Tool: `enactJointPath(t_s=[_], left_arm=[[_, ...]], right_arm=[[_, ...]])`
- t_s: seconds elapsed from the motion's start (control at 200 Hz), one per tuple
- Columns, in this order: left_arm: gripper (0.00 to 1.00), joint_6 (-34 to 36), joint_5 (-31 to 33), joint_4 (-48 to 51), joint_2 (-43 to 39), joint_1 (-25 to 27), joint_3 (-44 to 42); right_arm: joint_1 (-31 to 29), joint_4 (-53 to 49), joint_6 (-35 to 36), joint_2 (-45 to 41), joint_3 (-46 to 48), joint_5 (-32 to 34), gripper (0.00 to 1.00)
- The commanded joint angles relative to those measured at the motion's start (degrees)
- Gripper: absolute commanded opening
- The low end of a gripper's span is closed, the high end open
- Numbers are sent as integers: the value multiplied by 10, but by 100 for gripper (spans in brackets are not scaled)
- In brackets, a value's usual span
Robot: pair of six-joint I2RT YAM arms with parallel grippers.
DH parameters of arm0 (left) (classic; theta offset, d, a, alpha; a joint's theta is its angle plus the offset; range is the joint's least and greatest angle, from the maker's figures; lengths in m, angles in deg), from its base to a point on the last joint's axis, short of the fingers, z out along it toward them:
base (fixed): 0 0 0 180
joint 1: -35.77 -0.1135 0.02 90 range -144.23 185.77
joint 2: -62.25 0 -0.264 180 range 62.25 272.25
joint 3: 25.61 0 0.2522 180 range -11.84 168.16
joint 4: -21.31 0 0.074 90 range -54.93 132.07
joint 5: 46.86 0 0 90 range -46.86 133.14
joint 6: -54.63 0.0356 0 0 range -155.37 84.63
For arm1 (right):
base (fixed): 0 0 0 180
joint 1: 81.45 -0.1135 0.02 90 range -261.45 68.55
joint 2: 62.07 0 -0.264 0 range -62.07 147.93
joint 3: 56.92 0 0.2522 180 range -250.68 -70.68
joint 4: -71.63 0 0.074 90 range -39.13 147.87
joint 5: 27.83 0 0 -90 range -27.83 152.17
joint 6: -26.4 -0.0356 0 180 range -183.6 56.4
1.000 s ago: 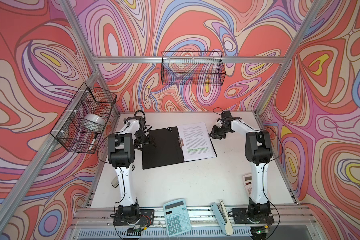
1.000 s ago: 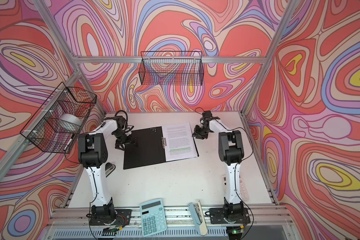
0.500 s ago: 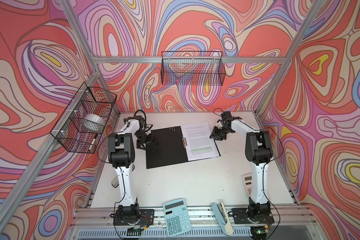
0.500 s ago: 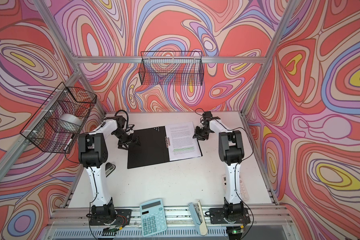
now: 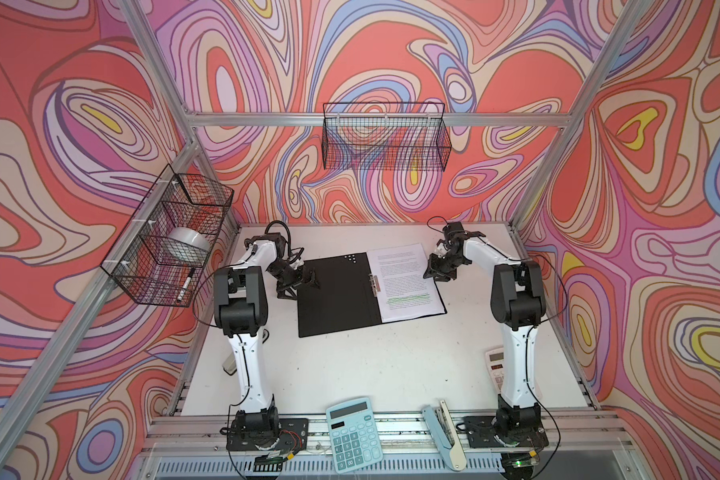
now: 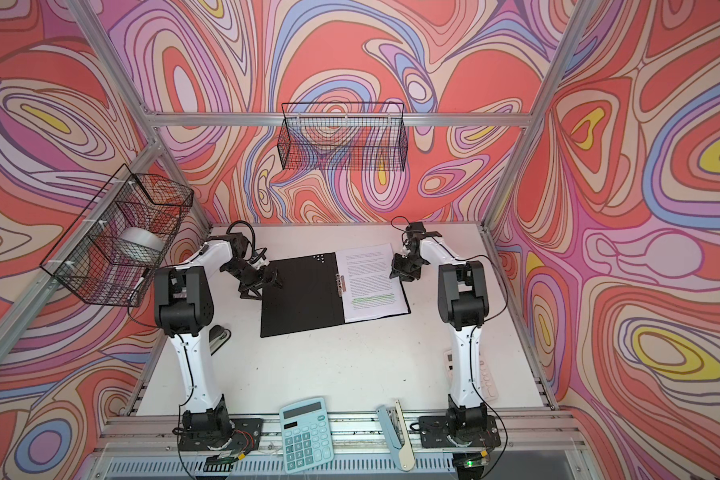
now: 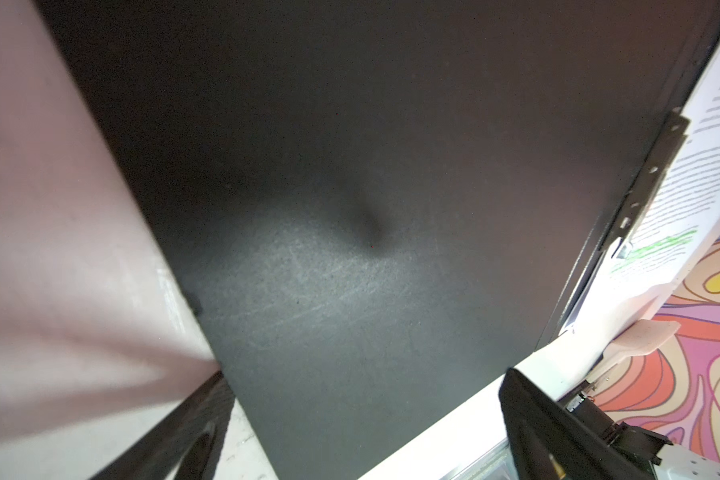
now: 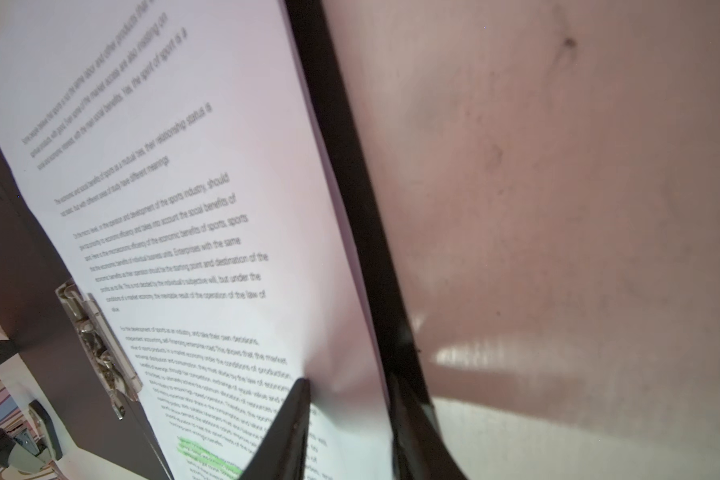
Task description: Put the files into the folder
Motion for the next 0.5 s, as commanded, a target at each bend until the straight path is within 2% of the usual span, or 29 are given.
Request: enactJointPath(t_s=[0.0,0.351,0.496], left_arm=[[100,5,-53,0,-10,-2,-8],[100,0,-66,-15,-8,-15,-21],[100,1,-68,-16,-4,-17,-24]], right_arm=[[-1,-28,10,21,-5,17,35],[-1,-42,19,10,-34,46,35],[-1,-26,18,-17,-36,75,38]])
